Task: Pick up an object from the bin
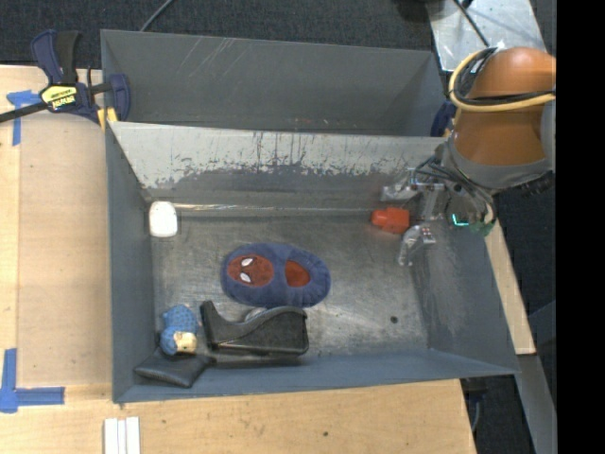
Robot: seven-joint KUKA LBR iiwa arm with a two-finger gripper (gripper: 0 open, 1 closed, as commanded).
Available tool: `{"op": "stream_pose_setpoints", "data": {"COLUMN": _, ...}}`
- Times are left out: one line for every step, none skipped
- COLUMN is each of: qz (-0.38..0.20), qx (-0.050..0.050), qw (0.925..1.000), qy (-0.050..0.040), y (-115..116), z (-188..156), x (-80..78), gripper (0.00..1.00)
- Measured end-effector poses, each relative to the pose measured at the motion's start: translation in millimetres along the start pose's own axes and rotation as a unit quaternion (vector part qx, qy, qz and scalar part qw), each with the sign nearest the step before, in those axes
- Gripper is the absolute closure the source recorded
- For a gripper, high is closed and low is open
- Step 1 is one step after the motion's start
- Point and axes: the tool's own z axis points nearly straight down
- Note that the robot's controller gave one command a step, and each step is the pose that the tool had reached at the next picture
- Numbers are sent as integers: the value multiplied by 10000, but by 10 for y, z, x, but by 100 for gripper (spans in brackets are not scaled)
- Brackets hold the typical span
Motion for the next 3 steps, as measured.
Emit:
{"op": "stream_pose_setpoints", "data": {"qz": 268, "qx": 7, "qw": 9996, "qy": -55, "y": -275, "z": 812, "x": -205, "gripper": 0}}
{"op": "stream_pose_setpoints", "data": {"qz": 262, "qx": 6, "qw": 9996, "qy": -43, "y": -271, "z": 836, "x": -199, "gripper": 100}}
{"op": "stream_pose_setpoints", "data": {"qz": 83, "qx": 15, "qw": 9999, "qy": -87, "y": -197, "z": -815, "x": -191, "gripper": 100}}
